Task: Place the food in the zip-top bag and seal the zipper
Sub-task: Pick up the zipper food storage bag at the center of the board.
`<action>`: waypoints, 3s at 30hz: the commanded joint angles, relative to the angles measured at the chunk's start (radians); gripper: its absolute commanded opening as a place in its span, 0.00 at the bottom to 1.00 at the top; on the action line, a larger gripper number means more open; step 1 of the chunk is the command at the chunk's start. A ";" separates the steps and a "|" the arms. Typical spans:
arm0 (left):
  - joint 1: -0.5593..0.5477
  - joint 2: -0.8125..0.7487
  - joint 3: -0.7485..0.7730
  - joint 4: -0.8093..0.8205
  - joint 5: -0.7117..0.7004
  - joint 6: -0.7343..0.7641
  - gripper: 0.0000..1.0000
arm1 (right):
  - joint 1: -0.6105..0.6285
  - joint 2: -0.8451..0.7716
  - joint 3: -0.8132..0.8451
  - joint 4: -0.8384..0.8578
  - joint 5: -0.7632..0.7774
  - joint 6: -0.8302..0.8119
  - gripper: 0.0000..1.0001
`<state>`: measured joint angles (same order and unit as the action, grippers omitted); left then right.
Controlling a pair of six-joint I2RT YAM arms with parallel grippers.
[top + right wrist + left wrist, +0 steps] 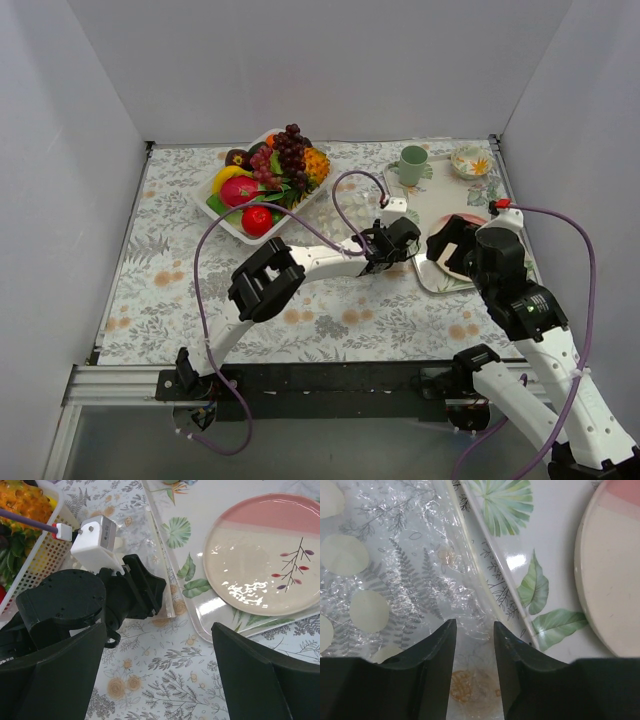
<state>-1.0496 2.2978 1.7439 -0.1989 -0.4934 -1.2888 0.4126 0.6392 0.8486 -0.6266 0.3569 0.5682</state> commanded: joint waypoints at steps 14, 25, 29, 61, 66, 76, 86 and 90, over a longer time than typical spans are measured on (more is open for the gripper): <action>0.008 -0.259 -0.237 0.058 -0.071 0.025 0.38 | -0.005 0.063 -0.049 0.099 -0.107 0.010 0.91; 0.088 -0.141 -0.063 -0.076 -0.126 0.155 0.82 | -0.003 0.080 -0.054 0.114 -0.124 -0.001 0.90; 0.089 -0.078 0.014 -0.073 -0.082 0.206 0.84 | -0.003 0.080 -0.049 0.110 -0.107 -0.010 0.90; 0.002 -0.055 0.026 -0.091 0.033 0.109 0.67 | -0.003 0.043 -0.033 0.070 -0.087 -0.008 0.89; 0.000 -0.046 0.028 -0.088 0.047 0.109 0.66 | -0.005 0.047 -0.031 0.071 -0.088 -0.010 0.89; -0.010 -0.035 0.042 -0.079 0.052 0.126 0.68 | -0.003 0.047 -0.034 0.073 -0.090 -0.008 0.89; -0.021 0.011 0.059 -0.079 0.012 0.134 0.61 | -0.003 0.045 -0.020 0.065 -0.085 -0.008 0.89; -0.024 0.002 0.054 -0.077 -0.002 0.129 0.44 | -0.003 0.043 -0.019 0.061 -0.085 -0.010 0.89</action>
<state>-1.0599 2.3211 1.7737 -0.2775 -0.4534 -1.1667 0.4114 0.6937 0.8040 -0.6006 0.2737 0.5636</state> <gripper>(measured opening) 0.505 0.894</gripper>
